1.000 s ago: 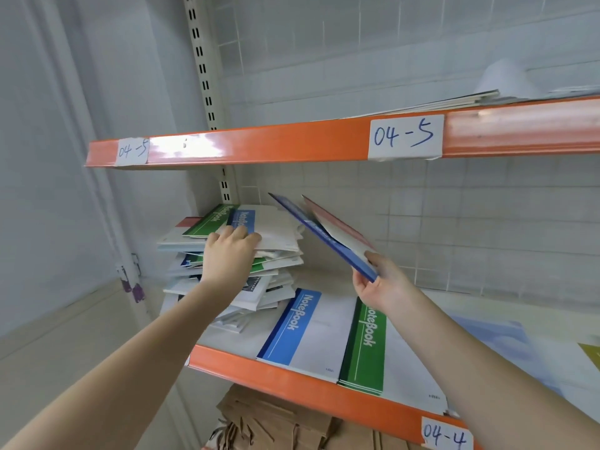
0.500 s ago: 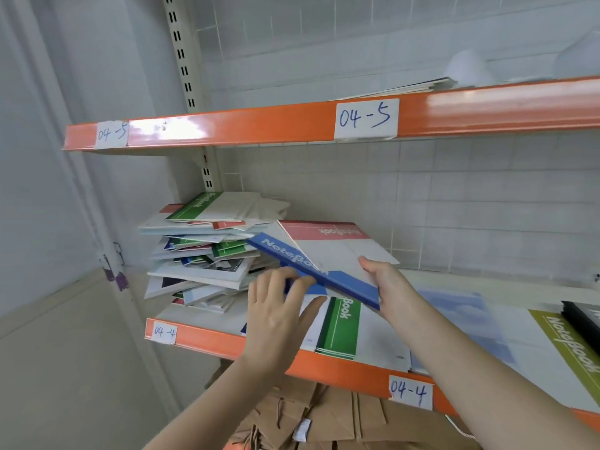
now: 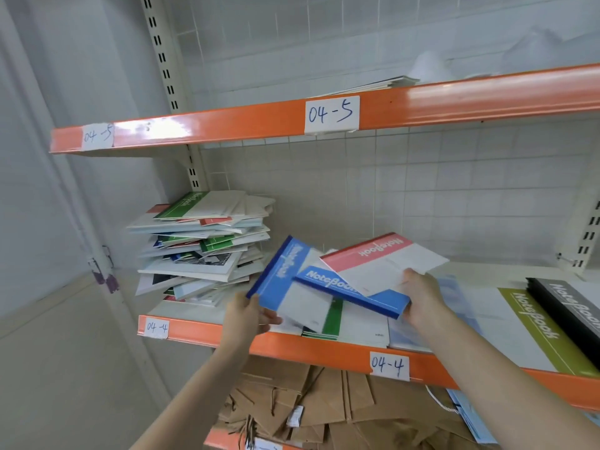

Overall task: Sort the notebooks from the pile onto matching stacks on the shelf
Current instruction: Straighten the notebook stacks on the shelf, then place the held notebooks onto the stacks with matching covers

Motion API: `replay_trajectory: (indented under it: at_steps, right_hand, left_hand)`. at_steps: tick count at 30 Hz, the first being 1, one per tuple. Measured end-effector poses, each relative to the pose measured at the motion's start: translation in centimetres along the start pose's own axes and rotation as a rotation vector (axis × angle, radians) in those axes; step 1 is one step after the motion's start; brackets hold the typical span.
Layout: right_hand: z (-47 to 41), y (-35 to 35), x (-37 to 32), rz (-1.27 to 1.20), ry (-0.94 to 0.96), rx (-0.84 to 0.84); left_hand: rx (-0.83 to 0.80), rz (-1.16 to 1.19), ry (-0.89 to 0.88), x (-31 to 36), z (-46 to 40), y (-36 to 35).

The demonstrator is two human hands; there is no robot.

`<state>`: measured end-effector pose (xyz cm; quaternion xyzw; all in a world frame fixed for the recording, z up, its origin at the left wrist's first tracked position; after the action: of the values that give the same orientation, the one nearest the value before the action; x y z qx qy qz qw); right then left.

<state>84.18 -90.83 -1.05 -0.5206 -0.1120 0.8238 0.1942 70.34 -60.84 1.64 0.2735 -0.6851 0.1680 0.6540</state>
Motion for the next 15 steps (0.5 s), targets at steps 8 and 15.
replay_trajectory:
  at_steps: [8,15]
  right_hand:
    - [0.2,2.9,-1.4,-0.068,0.043,0.052]
    - [0.0,1.4,-0.9,-0.027,0.023,0.003]
  left_hand:
    - [0.195,-0.208,-0.046,-3.0,-3.1,6.9]
    - [-0.011,-0.308,-0.024,-4.0,-3.7,3.5]
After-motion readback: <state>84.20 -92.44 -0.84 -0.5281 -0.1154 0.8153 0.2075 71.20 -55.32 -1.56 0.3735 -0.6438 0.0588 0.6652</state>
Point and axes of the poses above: each hand's wrist, its own z-axis away from the middle knuckle, its own y-axis out of the back of the hand, x = y × z, the point moved 10 cm from there along -z, towards the middle knuckle, and after that the axes turned 9 degrees about -y, right-handed, at the moved point
